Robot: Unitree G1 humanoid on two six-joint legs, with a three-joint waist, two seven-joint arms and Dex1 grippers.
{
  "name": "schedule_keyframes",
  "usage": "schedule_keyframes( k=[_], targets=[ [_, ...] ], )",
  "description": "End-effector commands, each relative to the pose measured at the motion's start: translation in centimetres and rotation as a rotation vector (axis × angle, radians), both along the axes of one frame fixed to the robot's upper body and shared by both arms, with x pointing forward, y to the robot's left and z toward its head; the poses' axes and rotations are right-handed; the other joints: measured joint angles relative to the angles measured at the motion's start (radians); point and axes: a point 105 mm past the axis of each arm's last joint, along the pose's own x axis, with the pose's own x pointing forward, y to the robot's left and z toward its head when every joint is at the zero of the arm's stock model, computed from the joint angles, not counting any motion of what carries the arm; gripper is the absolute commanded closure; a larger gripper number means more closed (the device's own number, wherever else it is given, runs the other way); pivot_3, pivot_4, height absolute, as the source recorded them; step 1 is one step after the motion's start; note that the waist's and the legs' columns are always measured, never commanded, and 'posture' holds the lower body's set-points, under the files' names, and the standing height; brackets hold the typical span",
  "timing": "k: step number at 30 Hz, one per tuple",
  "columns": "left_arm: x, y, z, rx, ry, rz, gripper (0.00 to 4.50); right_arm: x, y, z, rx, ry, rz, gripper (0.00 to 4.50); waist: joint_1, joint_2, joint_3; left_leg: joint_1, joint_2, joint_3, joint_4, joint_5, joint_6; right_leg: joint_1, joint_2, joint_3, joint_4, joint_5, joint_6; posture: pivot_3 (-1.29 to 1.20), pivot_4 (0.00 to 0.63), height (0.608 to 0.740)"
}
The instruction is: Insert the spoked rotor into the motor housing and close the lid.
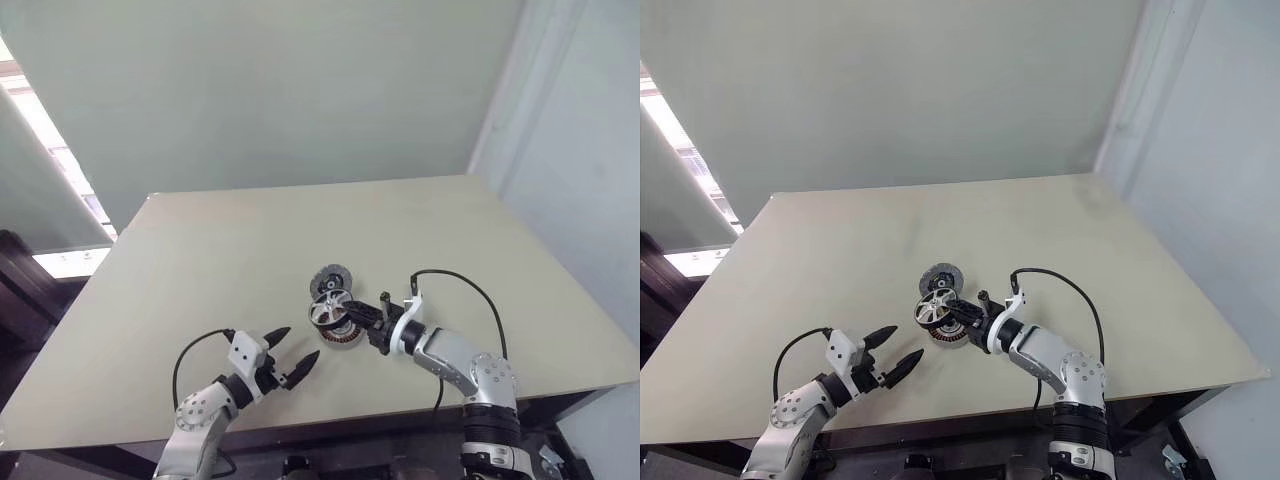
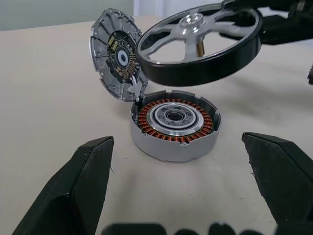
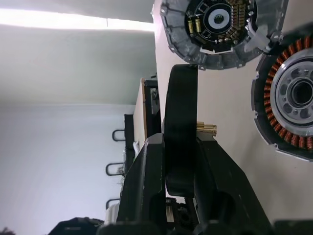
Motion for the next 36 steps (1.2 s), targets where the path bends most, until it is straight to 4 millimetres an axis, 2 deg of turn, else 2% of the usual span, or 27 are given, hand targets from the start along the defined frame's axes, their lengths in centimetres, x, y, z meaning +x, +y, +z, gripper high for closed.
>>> schedule_keyframes(
  k=[1,17,36],
  targets=[
    [0.3,0.0,1.5,-0.005,-0.060,-0.002,0.00,-0.8,3.2,-0.4,0.092,0.036,0.031,4.09,0.000,0.000,0.000,0.000,0.000,0.000,0.000,0.000,0.000,0.000,0.000,0.000,0.000,0.000,0.000,0.00,0.000,0.740],
    [0.1,0.1,1.6,-0.001,-0.060,-0.001,0.00,1.1,3.3,-1.9,0.055,0.041,-0.007,4.09,0.000,0.000,0.000,0.000,0.000,0.000,0.000,0.000,0.000,0.000,0.000,0.000,0.000,0.000,0.000,0.00,0.000,0.740],
    [0.2,0.0,1.3,-0.004,-0.055,-0.010,0.00,2.3,0.7,-1.6,0.049,0.005,-0.089,4.09,0.000,0.000,0.000,0.000,0.000,0.000,0.000,0.000,0.000,0.000,0.001,0.000,0.001,0.000,0.000,0.00,0.000,0.740]
  ],
)
